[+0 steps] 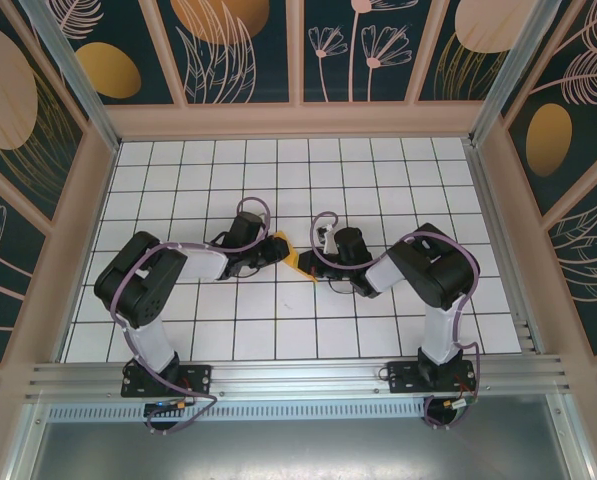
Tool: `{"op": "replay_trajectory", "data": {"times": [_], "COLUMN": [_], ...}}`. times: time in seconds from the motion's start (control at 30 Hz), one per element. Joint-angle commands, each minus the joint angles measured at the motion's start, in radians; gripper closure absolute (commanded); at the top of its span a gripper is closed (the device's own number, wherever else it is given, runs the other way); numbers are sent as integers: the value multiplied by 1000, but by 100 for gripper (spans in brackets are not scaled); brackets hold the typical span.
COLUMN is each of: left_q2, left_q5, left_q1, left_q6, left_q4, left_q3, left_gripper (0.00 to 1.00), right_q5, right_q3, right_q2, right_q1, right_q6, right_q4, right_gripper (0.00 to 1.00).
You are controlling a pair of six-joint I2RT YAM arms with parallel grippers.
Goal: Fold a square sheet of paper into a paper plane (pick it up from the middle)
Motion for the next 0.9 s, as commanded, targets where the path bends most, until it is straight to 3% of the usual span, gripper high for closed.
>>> {"op": "replay_trajectory", "data": {"times": [0.0,0.47,0.73,0.87], "left_q2": [30,66,69,69], "left_q5": [-48,-49,-41,-36], "left_q1": [-1,-2,-2,-2], "left_q6": [29,39,38,36], "left_q4": [-69,-133,-130,-125], "left_q3": [32,52,53,54], "left_gripper": [71,71,71,71], "right_q5": [11,-84,-90,-76], "right_q3": [9,97,99,98], "right_q2": [16,-129,-166,-154], "right_q1": [-11,-35,-40,-40], "right_q6": [-16,-117,-169,-172], "right_q4": [-146,-370,-466,-484], "right_gripper": [100,73,71,76]}}
